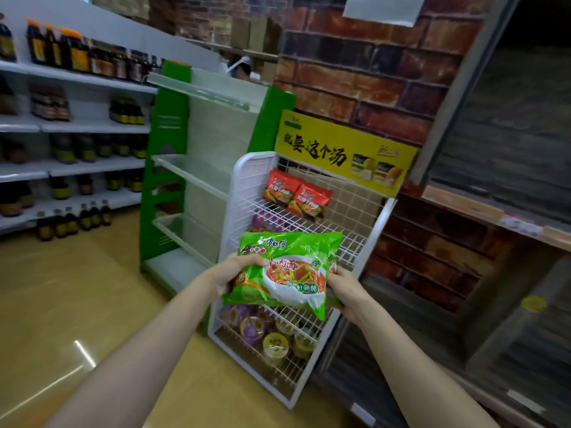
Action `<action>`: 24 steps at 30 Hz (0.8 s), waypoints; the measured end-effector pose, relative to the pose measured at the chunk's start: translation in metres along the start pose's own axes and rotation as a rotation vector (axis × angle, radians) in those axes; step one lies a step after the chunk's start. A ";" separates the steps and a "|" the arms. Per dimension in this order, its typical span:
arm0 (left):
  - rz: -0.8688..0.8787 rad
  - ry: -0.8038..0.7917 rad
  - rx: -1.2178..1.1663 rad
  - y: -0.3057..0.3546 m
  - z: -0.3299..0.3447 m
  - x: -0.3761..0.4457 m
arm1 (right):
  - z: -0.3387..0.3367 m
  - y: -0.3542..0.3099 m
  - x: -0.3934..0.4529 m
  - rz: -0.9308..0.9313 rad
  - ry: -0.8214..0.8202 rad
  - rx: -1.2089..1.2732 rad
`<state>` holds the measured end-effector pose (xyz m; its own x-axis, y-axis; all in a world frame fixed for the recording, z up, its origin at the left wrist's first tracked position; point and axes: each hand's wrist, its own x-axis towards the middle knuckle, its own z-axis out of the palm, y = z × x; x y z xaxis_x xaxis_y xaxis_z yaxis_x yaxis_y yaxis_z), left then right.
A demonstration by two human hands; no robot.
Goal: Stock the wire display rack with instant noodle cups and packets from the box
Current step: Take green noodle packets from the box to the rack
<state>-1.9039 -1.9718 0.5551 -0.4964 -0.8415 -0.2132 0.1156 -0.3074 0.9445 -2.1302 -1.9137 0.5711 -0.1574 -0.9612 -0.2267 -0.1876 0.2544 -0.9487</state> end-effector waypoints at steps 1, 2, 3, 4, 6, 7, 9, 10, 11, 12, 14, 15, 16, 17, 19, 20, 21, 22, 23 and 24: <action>-0.011 0.020 0.010 0.000 -0.011 0.006 | 0.004 0.001 0.012 0.000 0.007 -0.002; -0.023 0.038 0.032 0.000 -0.022 0.012 | 0.007 0.003 0.022 0.007 0.023 -0.003; -0.033 0.051 0.055 -0.001 -0.033 0.018 | 0.009 0.004 0.033 0.016 0.031 0.006; -0.035 0.058 0.069 -0.002 -0.042 0.023 | 0.010 0.006 0.044 0.025 0.036 0.019; -0.039 0.093 0.078 -0.002 -0.057 0.035 | 0.010 0.009 0.068 0.049 0.017 0.053; -0.035 0.121 0.079 -0.002 -0.064 0.042 | 0.009 0.011 0.082 0.064 0.000 0.059; -0.014 0.187 0.095 0.002 -0.077 0.064 | 0.011 0.013 0.110 0.077 -0.031 0.075; -0.003 0.222 0.098 0.005 -0.083 0.074 | 0.012 0.014 0.123 0.079 -0.033 0.087; 0.004 0.265 0.106 0.009 -0.089 0.085 | 0.014 0.014 0.137 0.079 -0.032 0.101; 0.005 0.303 0.121 0.014 -0.094 0.096 | 0.015 0.017 0.152 0.082 -0.031 0.117; 0.003 0.357 0.151 0.021 -0.103 0.120 | 0.018 0.021 0.180 0.094 -0.031 0.121; 0.004 0.386 0.170 0.023 -0.107 0.131 | 0.020 0.024 0.191 0.103 -0.039 0.120; 0.000 0.411 0.184 0.022 -0.112 0.142 | 0.022 0.028 0.203 0.115 -0.046 0.120; -0.009 0.430 0.191 0.022 -0.116 0.152 | 0.024 0.031 0.213 0.134 -0.054 0.122; -0.031 0.457 0.193 0.018 -0.123 0.167 | 0.031 0.036 0.232 0.158 -0.067 0.126; -0.043 0.462 0.194 0.016 -0.127 0.173 | 0.035 0.038 0.241 0.166 -0.073 0.128; -0.053 0.462 0.192 0.014 -0.131 0.179 | 0.038 0.039 0.249 0.176 -0.078 0.130; -0.062 0.462 0.187 0.012 -0.136 0.186 | 0.042 0.040 0.260 0.184 -0.079 0.137; -0.072 0.460 0.186 0.012 -0.142 0.191 | 0.047 0.039 0.267 0.191 -0.082 0.154; -0.080 0.456 0.187 0.012 -0.150 0.197 | 0.052 0.041 0.276 0.190 -0.092 0.169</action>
<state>-1.8715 -2.2077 0.4870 -0.0663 -0.9400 -0.3348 -0.0841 -0.3290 0.9406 -2.1304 -2.1744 0.4583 -0.0844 -0.9055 -0.4158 0.0031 0.4170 -0.9089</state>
